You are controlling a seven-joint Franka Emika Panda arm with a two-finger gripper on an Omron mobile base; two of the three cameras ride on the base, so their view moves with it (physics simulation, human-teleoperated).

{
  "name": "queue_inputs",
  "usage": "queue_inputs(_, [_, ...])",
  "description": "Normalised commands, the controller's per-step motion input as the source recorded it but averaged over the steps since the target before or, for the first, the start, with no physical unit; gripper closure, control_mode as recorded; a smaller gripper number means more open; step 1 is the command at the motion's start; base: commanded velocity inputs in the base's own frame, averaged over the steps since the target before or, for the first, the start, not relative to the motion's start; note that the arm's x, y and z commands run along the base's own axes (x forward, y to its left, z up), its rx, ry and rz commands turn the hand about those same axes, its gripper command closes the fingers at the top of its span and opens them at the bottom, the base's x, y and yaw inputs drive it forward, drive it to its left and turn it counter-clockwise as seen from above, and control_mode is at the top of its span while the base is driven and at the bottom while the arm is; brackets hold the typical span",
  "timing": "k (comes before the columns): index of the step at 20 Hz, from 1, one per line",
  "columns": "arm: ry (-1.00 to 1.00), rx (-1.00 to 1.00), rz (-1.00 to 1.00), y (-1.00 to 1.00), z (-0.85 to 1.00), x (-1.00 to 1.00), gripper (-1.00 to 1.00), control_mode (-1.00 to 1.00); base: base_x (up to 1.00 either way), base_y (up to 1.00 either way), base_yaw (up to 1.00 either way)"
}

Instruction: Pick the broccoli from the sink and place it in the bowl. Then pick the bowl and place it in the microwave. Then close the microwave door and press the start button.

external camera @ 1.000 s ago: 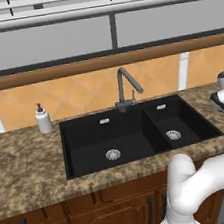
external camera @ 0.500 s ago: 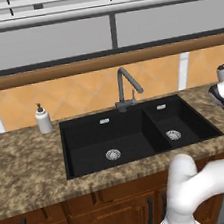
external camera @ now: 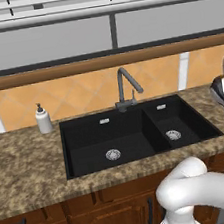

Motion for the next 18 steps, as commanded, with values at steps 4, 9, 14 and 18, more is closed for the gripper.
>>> queue_inputs(4, [-0.24,-0.10,0.39,0.62,1.00,-0.99,1.00,-1.00,0.00,0.00,0.00])
queue_inputs(9, [-0.04,-0.11,0.14,1.00,0.98,-0.82,1.00,-1.00,0.00,0.00,0.00])
queue_inputs(14, [0.00,-0.06,0.09,0.97,1.00,-0.62,1.00,-1.00,0.00,0.00,0.00])
queue_inputs(18, [0.03,0.08,0.21,0.73,0.76,-0.56,1.00,-1.00,0.00,0.00,0.00])
